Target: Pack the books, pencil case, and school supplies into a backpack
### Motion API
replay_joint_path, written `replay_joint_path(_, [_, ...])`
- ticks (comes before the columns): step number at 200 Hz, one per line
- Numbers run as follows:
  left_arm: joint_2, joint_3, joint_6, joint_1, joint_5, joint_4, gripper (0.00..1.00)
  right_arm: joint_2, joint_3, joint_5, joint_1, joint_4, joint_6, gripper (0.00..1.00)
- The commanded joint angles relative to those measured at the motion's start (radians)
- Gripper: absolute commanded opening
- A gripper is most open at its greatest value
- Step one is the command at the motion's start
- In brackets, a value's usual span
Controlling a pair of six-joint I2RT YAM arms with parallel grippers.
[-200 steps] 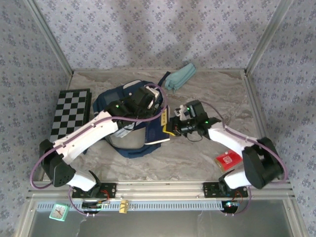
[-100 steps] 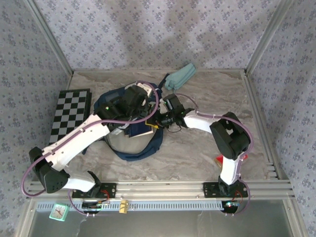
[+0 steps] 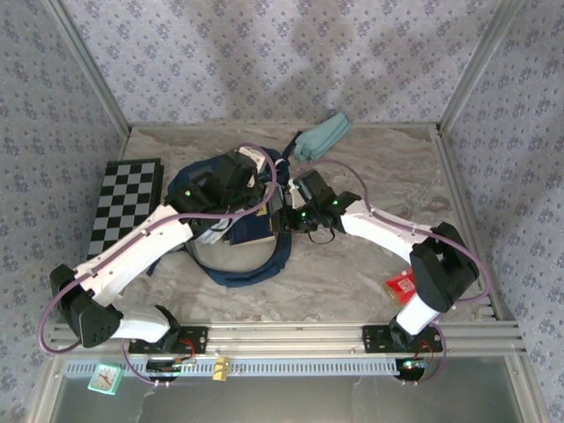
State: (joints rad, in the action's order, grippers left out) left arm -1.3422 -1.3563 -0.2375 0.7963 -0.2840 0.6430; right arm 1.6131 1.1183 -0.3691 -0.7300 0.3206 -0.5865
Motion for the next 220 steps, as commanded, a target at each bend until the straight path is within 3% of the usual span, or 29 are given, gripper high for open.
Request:
replay_joint_path(1, [0.048, -0.012, -0.023, -0.01, -0.004, -0.089, 0.0, 0.025, -0.043, 0.021, -0.046, 0.024, -0.003, 0.3])
replay_joint_path(34, [0.048, -0.018, -0.031, -0.011, 0.002, -0.086, 0.0, 0.126, -0.003, 0.039, -0.054, -0.041, -0.013, 0.16])
replay_joint_path(67, [0.042, -0.024, -0.047, -0.012, 0.011, -0.08, 0.0, 0.216, 0.112, 0.069, -0.052, -0.122, 0.028, 0.11])
replay_joint_path(115, [0.046, -0.02, -0.078, -0.016, 0.006, -0.068, 0.0, 0.23, 0.102, 0.085, -0.042, -0.183, 0.043, 0.15])
replay_joint_path(175, [0.025, 0.032, -0.121, -0.015, 0.117, -0.067, 0.0, -0.067, -0.14, 0.125, 0.0, -0.101, 0.025, 0.28])
replay_joint_path(196, [0.031, 0.081, -0.16, -0.011, 0.173, -0.055, 0.09, -0.16, -0.209, 0.105, 0.05, -0.08, -0.014, 0.35])
replay_joint_path(220, [0.111, 0.167, -0.221, -0.01, 0.207, -0.065, 0.29, -0.22, -0.256, 0.096, 0.089, -0.044, -0.06, 0.39])
